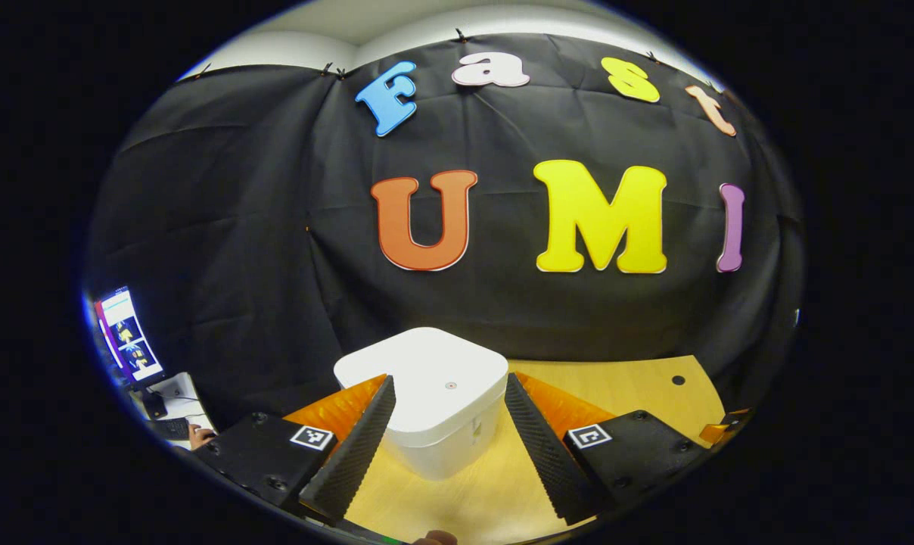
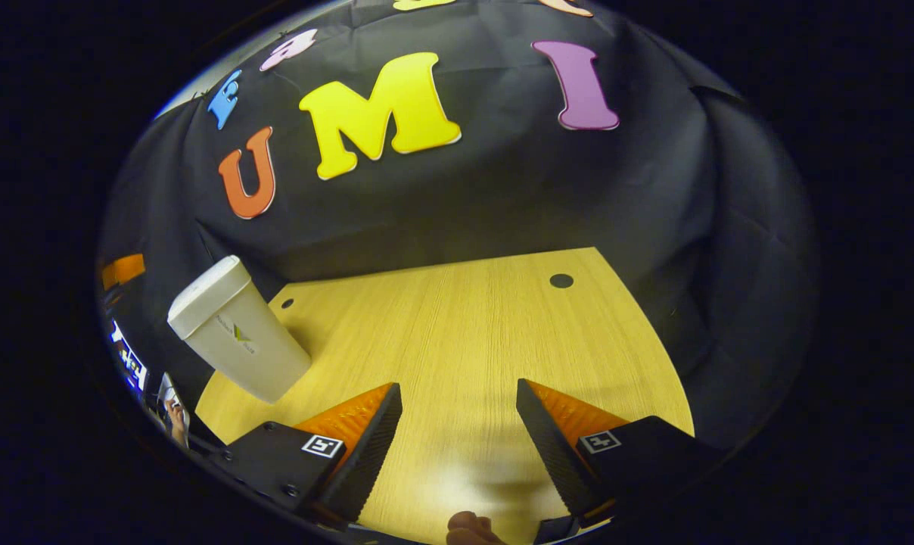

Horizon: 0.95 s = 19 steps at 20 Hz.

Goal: Press the lid of the desktop garbage bin to open it, pick up the crumpled paper on the desktop and throw it into the bin, then pick up the pop can on the desktop and drop it into the bin, and finally close the garbage bin lid.

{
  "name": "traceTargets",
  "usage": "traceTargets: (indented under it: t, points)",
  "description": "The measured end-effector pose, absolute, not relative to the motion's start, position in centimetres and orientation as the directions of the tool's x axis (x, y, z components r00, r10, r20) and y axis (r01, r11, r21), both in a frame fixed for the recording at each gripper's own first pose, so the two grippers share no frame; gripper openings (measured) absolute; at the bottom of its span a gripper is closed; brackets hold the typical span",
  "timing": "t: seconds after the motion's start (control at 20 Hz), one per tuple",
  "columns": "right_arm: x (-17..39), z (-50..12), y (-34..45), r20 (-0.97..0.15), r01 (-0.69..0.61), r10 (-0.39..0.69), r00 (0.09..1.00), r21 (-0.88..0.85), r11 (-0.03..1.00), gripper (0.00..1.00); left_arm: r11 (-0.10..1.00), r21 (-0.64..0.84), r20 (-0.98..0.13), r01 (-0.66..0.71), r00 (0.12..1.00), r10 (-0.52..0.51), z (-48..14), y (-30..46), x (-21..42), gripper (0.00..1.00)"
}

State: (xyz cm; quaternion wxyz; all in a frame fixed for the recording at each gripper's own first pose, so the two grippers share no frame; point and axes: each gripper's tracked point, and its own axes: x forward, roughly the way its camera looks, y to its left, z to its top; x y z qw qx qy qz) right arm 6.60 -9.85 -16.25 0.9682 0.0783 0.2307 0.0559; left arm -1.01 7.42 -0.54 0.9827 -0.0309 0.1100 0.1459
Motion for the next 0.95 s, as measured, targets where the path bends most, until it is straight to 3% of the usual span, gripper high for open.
traceTargets:
  t: [0.2, 0.5, 0.6, 0.65, 0.95]
  points:
    - [3.0, -10.1, -9.2, -0.312, -0.068, 0.099, 0.945, 0.107, 0.992, 0.93, 0.982, -0.020, -0.242, -0.187, 0.954, 0.176, -2.0, 4.1, -2.0, 0.97]
    - [-0.3, -1.7, -7.8, -0.049, -0.021, 0.016, 0.999, -0.098, 0.995, 0.97, 0.999, -0.021, -0.213, -0.050, 0.976, 0.044, -2.2, -0.8, -2.5, 0.97]
    - [-0.9, -1.2, -6.8, -0.028, -0.016, 0.013, 1.000, -0.111, 0.994, 0.93, 1.000, -0.004, -0.179, -0.024, 0.984, 0.023, -1.5, -1.5, -2.2, 0.97]
    - [-1.0, -1.1, -6.5, -0.021, -0.016, 0.014, 1.000, -0.101, 0.995, 0.96, 1.000, 0.006, -0.160, -0.019, 0.987, 0.019, -1.0, -1.7, -2.2, 0.97]
    - [-0.2, -1.9, -4.8, -0.050, -0.046, 0.042, 0.998, -0.077, 0.996, 0.94, 0.999, 0.035, -0.100, -0.017, 0.995, 0.020, 0.4, -1.2, -1.5, 0.96]
